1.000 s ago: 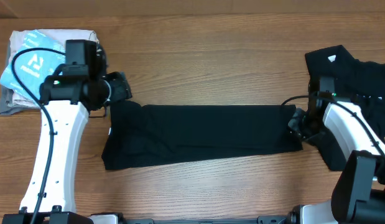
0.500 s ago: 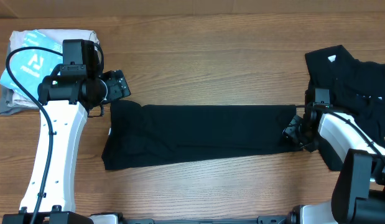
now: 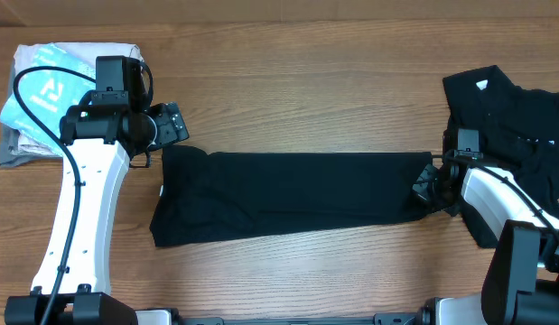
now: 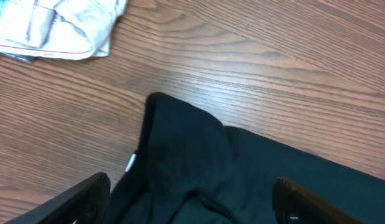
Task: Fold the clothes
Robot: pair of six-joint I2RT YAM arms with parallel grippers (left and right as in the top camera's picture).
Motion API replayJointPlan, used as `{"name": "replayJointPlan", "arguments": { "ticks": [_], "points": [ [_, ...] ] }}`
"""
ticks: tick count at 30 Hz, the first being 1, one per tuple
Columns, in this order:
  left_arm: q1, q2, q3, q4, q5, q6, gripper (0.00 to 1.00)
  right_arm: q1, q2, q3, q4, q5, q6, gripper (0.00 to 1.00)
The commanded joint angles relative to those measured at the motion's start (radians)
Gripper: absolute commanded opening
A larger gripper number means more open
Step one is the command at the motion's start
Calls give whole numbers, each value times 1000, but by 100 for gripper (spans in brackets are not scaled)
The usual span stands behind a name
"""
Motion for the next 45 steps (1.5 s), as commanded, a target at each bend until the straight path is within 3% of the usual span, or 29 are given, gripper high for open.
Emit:
{"name": "replayJointPlan", "arguments": {
  "ticks": [1, 14, 22, 26, 38, 45],
  "points": [
    [1, 3, 23, 0, -48, 8, 86, -7, 16, 14, -8, 63, 2, 4],
    [94, 3, 23, -37, -34, 6, 95, -160, 16, 367, -206, 71, -106, 4],
    [152, 3, 23, -45, 25, 5, 100, -197, 16, 490, -317, 41, -140, 4],
    [152, 3, 23, -40, 26, 4, 100, -161, 16, 500, -330, -61, -190, 4],
    [152, 3, 23, -33, 26, 4, 100, 113, -29, 510, -423, -89, -211, 4],
    [150, 3, 23, -15, 33, 3, 100, 206, -56, 516, -460, -284, -236, 4]
  ]
}}
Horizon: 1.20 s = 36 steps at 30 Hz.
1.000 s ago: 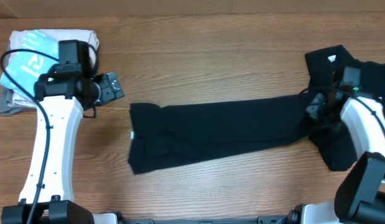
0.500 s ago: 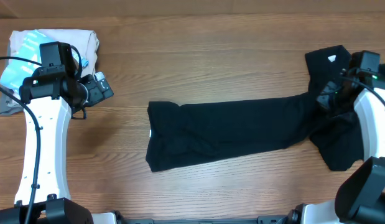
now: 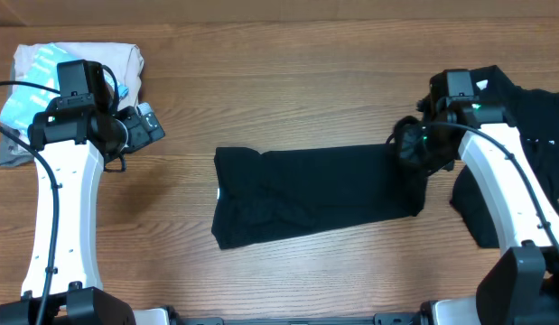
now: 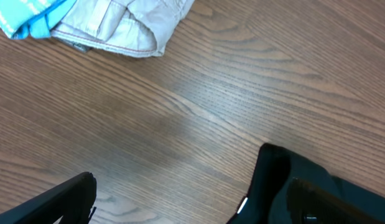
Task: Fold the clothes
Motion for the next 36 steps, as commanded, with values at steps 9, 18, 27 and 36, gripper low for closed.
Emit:
{"name": "replayJointPlan", "arguments": {
  "ticks": [9, 18, 27, 36],
  "points": [
    [3, 3, 22, 7, 21, -7, 100, 35, -39, 36, -18, -243, -13, 4],
    [3, 3, 22, 18, 21, -18, 100, 138, -39, 36, 35, -335, 23, 4],
    [3, 3, 21, 11, 21, -18, 100, 252, -34, 30, 43, -212, 68, 4],
    [3, 3, 22, 10, 21, -18, 100, 356, -33, -99, 241, -176, 174, 4]
  ]
}}
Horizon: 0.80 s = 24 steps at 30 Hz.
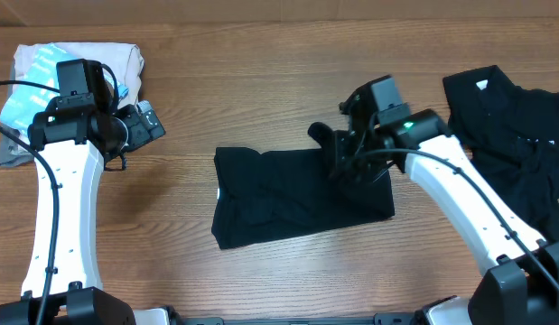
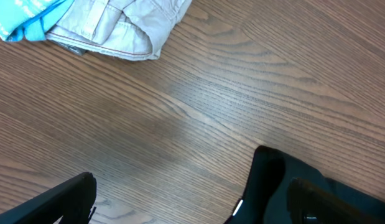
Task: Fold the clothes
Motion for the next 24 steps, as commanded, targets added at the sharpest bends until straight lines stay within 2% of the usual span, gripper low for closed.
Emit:
{"name": "replayJointPlan", "arguments": {
  "ticks": [1, 10, 24],
  "points": [
    [3, 3, 22, -1, 11, -10, 100, 26, -25, -60, 30, 39, 42, 4],
    [3, 3, 22, -2, 11, -10, 100, 27, -24, -156, 97, 26, 46, 4],
    [3, 3, 22, -3, 11, -10, 100, 27, -23, -156, 142, 25, 117, 4]
  ]
}}
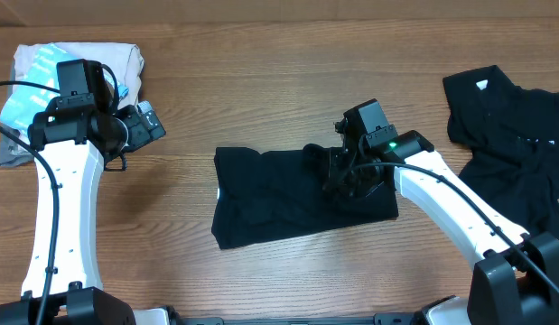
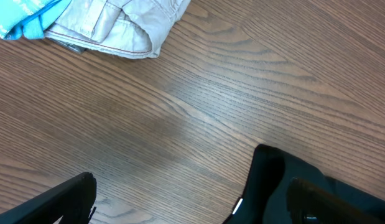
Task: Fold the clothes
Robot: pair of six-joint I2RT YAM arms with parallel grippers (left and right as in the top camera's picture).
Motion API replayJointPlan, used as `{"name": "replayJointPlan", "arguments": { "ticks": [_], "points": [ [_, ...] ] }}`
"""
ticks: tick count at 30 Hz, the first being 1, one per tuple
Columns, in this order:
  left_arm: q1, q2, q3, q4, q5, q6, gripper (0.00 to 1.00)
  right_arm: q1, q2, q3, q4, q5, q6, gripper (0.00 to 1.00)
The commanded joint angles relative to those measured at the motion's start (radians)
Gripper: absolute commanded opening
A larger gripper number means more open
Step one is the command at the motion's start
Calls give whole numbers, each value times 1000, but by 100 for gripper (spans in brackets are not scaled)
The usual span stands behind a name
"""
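The black garment [image 1: 270,199] lies in the middle of the table with its right part doubled over to the left. My right gripper [image 1: 336,173] sits low on that doubled part, shut on a bunch of the black cloth. My left gripper [image 1: 160,126] hangs open over bare wood left of the garment, holding nothing. In the left wrist view the left gripper [image 2: 195,208] is spread wide, and the garment's left corner [image 2: 273,180] with a small white tag shows next to the right finger [image 2: 329,202].
A stack of folded light blue and beige clothes [image 1: 53,68] lies at the back left, its beige edge [image 2: 111,25] showing in the left wrist view. A heap of black clothes [image 1: 514,117] lies at the right edge. Bare wooden table [image 1: 288,90] runs behind the garment.
My right gripper has moved a little left and lower with the cloth, now down on the garment's middle. The left arm has not moved.
First the garment lay stretched long, my left gripper open over its left end and my right at its right end. Then the left arm stood back by the folded stack and the garment lay shorter, further right. The right gripper brought the right end over the middle.
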Motion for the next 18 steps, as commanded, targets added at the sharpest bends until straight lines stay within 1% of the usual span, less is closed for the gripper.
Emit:
{"name": "replayJointPlan", "arguments": {
  "ticks": [1, 8, 9, 10, 11, 13, 15, 16, 18],
  "points": [
    [3, 3, 22, 1, 8, -10, 100, 0, -23, -5, 6, -10, 21, 4],
    [3, 3, 21, 2, 8, -10, 100, 0, -23, -5, 7, -55, 51, 5],
    [3, 3, 21, 1, 8, -10, 100, 0, -23, -5, 6, -64, 51, 10],
    [3, 3, 21, 1, 8, -10, 100, 0, -23, -5, 6, -80, 51, 24],
    [3, 3, 22, 1, 8, -10, 100, 0, -23, -5, 6, -109, 51, 41],
    [3, 3, 22, 1, 8, -10, 100, 0, -23, -5, 11, -178, 50, 64],
    [3, 3, 21, 2, 8, -10, 100, 0, -23, -4, 19, -270, 40, 75],
    [3, 3, 21, 2, 8, -10, 100, -1, -23, -1, 23, -317, 19, 78],
    [3, 3, 22, 2, 8, -10, 100, -14, -23, 11, 20, -390, -43, 78]
  ]
}}
